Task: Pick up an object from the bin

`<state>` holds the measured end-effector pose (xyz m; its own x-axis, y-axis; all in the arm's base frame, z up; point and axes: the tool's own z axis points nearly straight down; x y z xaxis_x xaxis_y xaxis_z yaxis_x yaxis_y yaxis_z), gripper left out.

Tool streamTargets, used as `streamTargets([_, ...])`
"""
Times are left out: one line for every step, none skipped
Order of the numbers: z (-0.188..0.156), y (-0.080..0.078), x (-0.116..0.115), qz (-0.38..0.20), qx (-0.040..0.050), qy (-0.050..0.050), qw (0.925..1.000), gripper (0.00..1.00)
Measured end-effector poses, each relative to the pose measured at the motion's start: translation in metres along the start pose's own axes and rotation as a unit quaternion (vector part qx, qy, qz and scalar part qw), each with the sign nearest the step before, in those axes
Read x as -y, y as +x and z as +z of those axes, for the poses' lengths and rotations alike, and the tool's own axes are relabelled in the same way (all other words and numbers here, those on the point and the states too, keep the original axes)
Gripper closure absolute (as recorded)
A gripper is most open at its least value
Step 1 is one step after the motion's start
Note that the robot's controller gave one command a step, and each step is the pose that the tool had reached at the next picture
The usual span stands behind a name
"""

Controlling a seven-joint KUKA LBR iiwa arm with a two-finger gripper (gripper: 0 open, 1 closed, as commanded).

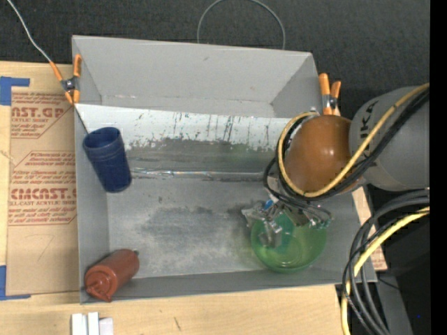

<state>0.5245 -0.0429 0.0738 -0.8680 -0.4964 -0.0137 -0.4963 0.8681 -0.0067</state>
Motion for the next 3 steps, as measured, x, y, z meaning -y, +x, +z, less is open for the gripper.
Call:
streamTargets([0.004,0.004,-0.002,0.001,-0.0059,-0.004,1.0,0.0])
streamTargets([0.004,0.004,-0.002,0.001,-0.0059,-0.004,1.0,0.0])
streamTargets([-0.005,0.018,0.064,-0.19,-0.0012,-0.004,0.9818,0.0])
